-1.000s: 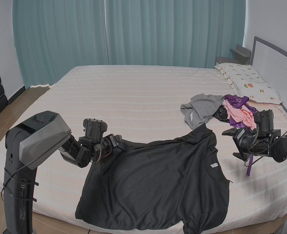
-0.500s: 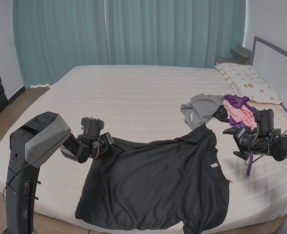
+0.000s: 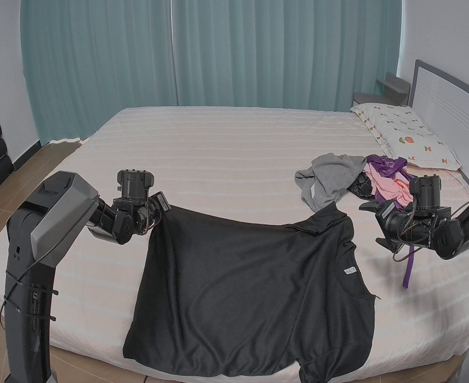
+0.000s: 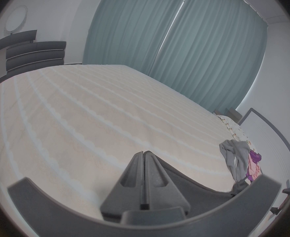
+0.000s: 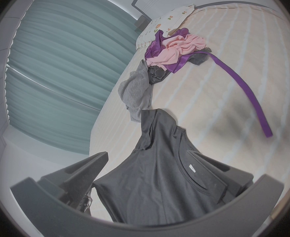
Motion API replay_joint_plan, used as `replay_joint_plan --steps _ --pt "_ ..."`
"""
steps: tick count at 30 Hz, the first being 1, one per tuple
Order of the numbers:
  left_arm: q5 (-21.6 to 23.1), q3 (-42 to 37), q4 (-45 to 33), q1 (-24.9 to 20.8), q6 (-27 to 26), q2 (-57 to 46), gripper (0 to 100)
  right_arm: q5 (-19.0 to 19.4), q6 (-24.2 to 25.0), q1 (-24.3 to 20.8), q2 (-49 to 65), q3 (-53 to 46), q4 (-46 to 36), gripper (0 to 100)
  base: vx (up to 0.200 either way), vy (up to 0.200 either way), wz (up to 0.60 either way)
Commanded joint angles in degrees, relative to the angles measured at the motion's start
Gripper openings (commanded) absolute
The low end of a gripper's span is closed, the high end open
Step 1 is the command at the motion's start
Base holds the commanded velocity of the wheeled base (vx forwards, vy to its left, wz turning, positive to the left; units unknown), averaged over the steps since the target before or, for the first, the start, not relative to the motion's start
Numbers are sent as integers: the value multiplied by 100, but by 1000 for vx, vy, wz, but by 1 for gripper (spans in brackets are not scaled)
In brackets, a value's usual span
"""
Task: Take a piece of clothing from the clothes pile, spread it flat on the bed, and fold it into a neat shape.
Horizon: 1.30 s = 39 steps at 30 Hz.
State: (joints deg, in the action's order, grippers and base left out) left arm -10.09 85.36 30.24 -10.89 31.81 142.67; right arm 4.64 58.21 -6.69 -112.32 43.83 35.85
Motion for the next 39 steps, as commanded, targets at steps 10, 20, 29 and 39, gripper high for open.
replay_joint_plan --steps 10,20,29,39 --pt "-274 350 34 122 36 -46 0 -51 -222 -183 -1758 1814 -325 100 0 0 0" --pt "-511 517 -1 210 45 -55 0 -69 -416 -7 -2505 2974 -913 100 0 0 0" --pt "-529 367 -10 333 45 -99 0 -43 -1075 177 -3111 3668 -940 100 0 0 0" --pt "-529 332 -27 298 36 -116 0 160 -1277 98 -3489 4204 -940 100 0 0 0"
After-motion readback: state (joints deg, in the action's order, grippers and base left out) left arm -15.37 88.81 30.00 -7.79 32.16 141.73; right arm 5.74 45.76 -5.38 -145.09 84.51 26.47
